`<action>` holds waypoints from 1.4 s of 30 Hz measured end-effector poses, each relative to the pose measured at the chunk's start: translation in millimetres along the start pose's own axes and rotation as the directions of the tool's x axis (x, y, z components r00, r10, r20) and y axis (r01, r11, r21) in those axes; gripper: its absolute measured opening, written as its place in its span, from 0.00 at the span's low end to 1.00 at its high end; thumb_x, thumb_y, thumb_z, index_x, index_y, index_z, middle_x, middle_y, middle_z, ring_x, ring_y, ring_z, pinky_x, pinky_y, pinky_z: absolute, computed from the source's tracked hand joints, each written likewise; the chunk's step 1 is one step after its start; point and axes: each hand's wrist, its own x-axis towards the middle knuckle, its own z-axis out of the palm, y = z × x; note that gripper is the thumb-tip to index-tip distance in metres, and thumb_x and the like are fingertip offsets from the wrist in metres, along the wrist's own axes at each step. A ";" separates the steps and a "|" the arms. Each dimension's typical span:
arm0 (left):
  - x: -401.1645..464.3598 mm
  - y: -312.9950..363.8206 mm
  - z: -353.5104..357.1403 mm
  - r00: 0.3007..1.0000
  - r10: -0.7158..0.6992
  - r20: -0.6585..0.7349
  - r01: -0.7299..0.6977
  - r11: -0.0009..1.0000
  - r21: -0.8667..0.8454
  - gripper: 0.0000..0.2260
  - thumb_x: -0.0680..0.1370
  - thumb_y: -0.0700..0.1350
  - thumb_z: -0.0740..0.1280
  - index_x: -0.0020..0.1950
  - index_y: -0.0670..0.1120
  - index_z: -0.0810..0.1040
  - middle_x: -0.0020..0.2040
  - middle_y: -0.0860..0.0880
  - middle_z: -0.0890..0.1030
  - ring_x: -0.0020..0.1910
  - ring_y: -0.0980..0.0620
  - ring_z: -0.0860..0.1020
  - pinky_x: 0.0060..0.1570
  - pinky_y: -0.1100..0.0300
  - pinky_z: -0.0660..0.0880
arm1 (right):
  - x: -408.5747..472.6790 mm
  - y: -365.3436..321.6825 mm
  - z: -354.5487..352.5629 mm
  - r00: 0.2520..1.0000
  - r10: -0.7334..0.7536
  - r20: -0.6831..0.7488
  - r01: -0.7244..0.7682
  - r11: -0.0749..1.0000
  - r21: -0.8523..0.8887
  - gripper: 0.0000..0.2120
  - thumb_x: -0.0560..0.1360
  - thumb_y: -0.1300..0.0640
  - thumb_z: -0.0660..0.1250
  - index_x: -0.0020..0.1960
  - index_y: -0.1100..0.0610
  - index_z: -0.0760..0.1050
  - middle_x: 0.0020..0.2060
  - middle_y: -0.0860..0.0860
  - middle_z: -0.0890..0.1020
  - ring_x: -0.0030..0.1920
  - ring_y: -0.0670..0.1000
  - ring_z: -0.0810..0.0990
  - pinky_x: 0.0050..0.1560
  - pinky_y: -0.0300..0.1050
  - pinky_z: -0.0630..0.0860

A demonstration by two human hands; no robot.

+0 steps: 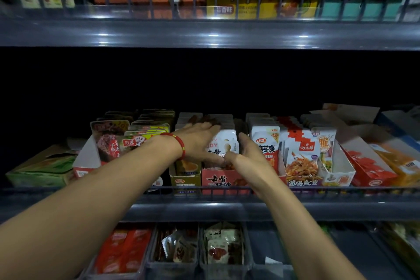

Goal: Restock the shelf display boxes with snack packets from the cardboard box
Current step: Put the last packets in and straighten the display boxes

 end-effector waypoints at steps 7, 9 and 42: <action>-45.8 -33.8 -5.2 0.928 -0.135 -0.348 0.058 0.973 -0.223 0.28 0.82 0.47 0.67 0.80 0.47 0.64 0.75 0.45 0.71 0.73 0.45 0.70 0.73 0.55 0.67 | -21.0 -0.3 -5.7 0.974 -0.195 -0.114 0.171 0.967 -0.191 0.34 0.81 0.59 0.67 0.81 0.46 0.56 0.77 0.47 0.67 0.63 0.48 0.78 0.52 0.35 0.78; -53.7 -50.4 -6.2 0.879 -0.216 -0.426 0.126 0.965 -0.230 0.24 0.80 0.42 0.67 0.77 0.47 0.69 0.70 0.44 0.75 0.68 0.44 0.76 0.68 0.51 0.75 | -25.1 -2.9 -3.7 0.944 -0.284 -0.168 0.238 0.939 -0.249 0.31 0.80 0.58 0.68 0.79 0.47 0.61 0.74 0.47 0.71 0.58 0.46 0.80 0.57 0.44 0.80; -58.5 -70.3 -11.8 0.873 -0.375 -0.312 0.329 0.925 -0.189 0.26 0.78 0.59 0.67 0.71 0.46 0.72 0.63 0.43 0.78 0.63 0.41 0.77 0.62 0.49 0.75 | 40.0 -31.6 26.3 0.866 -0.501 -0.003 0.301 0.525 -0.796 0.22 0.84 0.44 0.52 0.65 0.55 0.76 0.58 0.55 0.81 0.60 0.58 0.77 0.64 0.56 0.69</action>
